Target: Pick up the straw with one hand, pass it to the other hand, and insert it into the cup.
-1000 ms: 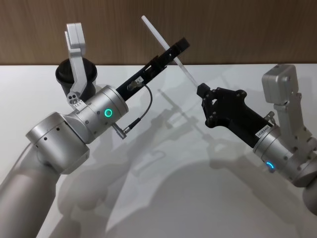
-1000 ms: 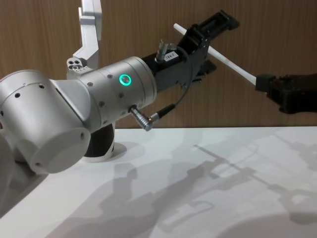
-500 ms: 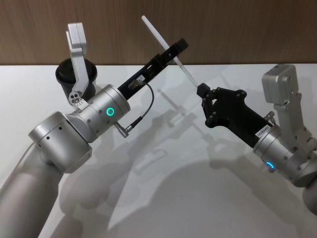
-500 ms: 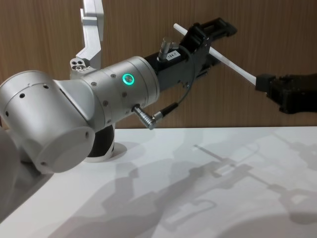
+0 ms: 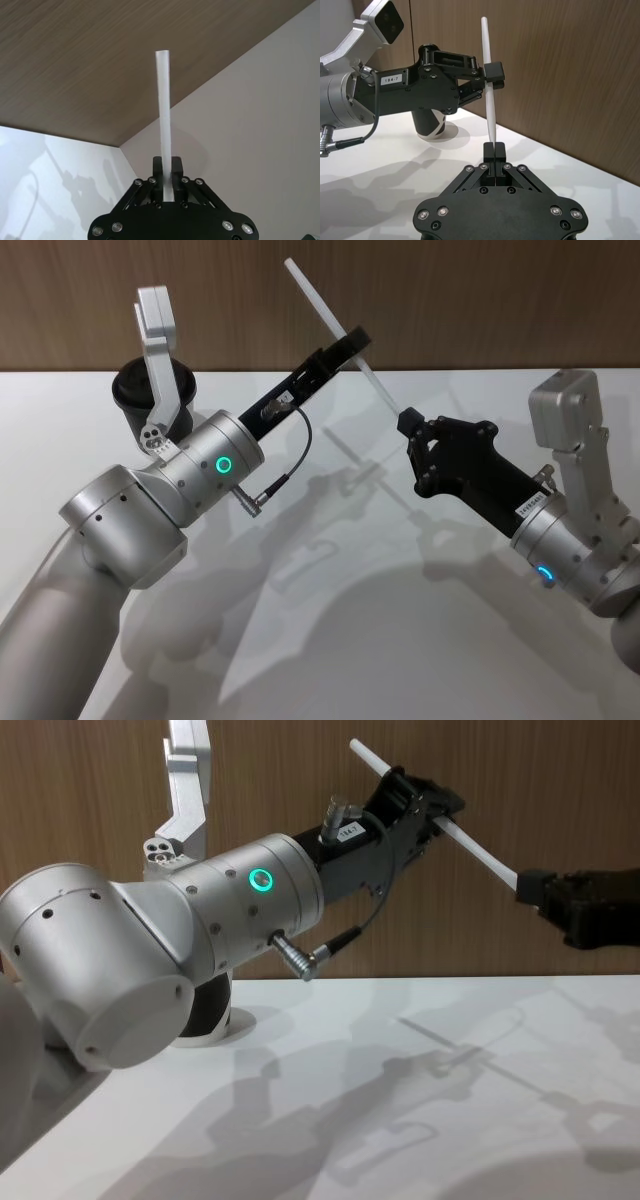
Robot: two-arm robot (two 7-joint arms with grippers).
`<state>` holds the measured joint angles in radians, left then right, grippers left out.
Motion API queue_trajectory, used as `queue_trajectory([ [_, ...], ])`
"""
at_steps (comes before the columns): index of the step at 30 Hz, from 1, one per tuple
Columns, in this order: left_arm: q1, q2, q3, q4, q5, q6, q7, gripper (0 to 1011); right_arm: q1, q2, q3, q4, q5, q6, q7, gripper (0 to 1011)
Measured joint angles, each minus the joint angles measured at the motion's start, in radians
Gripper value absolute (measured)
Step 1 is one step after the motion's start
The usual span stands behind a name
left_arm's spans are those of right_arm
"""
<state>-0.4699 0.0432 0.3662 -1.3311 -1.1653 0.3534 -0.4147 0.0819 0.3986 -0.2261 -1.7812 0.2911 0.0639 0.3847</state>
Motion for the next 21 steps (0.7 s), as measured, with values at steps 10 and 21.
queue_trajectory([
  [10, -0.001, -0.001, 0.000, 0.001, -0.001, 0.000, 0.000, 16, 0.000, 0.000, 0.000, 0.000, 0.000, 0.000, 0.000, 48],
  [21, -0.001, -0.001, 0.000, 0.001, -0.001, 0.000, 0.000, 16, 0.000, 0.000, 0.000, 0.000, 0.000, 0.000, 0.000, 354],
])
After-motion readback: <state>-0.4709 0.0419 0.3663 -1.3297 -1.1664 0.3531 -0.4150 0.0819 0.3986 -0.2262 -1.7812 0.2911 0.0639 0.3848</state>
